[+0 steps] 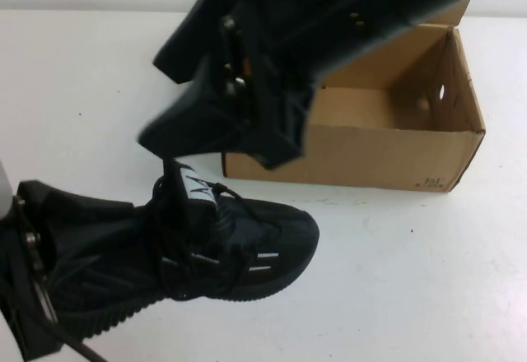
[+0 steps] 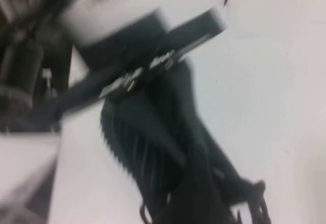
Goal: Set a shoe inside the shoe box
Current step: Hand over the shoe
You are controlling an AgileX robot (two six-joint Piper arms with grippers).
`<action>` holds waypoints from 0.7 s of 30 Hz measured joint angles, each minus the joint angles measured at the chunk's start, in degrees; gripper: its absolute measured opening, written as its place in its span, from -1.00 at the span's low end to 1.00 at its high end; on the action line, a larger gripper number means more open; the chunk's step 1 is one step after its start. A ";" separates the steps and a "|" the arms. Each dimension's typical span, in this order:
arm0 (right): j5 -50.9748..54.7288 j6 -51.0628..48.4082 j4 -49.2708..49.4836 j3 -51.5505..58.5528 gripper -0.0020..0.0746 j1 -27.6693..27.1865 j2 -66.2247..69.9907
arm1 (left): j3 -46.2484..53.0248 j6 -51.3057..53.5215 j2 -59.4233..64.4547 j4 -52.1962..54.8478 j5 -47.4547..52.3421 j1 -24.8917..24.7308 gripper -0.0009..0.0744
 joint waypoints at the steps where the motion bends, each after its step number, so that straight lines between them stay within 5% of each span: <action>1: 0.82 -1.10 -0.72 -0.09 0.29 0.00 -0.71 | -0.93 0.47 0.53 0.01 0.62 0.00 -0.83; 11: 2.15 -1.76 -10.89 0.77 0.32 0.09 -2.71 | -12.38 1.97 9.99 -0.80 13.76 0.00 -0.83; 21: 2.24 0.14 -11.90 3.59 0.44 0.09 -2.71 | -15.00 1.97 11.66 -0.56 14.91 0.00 -0.83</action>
